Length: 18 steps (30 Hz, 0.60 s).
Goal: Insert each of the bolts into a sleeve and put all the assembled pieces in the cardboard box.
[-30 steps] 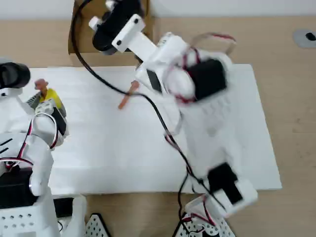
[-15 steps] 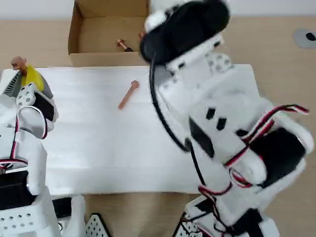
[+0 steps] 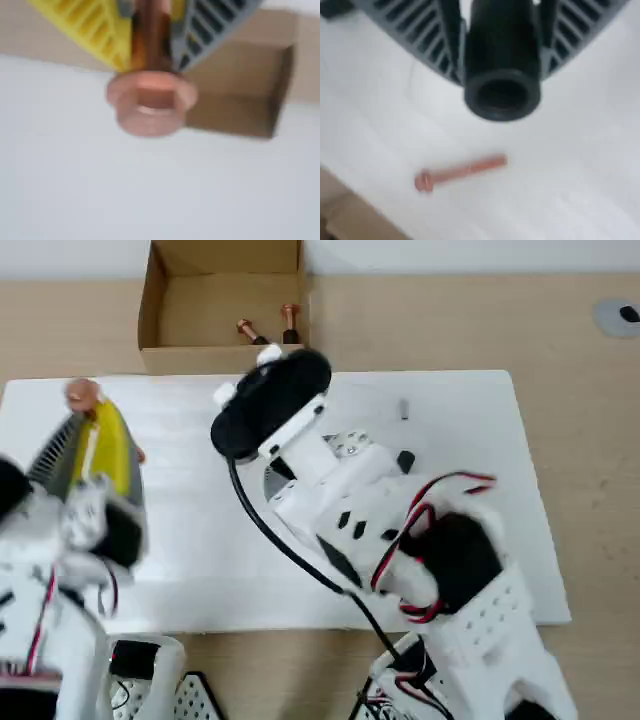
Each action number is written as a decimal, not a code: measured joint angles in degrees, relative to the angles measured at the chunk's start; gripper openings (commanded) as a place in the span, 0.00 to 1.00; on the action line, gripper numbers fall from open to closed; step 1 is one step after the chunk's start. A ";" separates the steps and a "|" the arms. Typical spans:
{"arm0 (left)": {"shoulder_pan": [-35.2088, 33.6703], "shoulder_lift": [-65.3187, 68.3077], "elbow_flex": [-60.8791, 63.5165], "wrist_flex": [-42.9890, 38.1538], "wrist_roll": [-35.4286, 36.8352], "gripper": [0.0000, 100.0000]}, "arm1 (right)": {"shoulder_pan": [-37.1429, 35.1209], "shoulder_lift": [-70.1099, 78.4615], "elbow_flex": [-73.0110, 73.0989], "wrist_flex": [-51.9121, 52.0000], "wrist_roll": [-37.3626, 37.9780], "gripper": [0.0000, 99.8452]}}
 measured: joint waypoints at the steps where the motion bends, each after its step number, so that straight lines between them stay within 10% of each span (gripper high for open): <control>1: 0.79 -1.58 0.88 0.00 -1.32 0.01 | 0.00 -2.02 4.75 -3.87 0.00 0.01; 18: 1.76 -14.33 11.34 0.09 3.96 0.01 | -12.75 -42.37 70.95 -64.62 8.09 0.01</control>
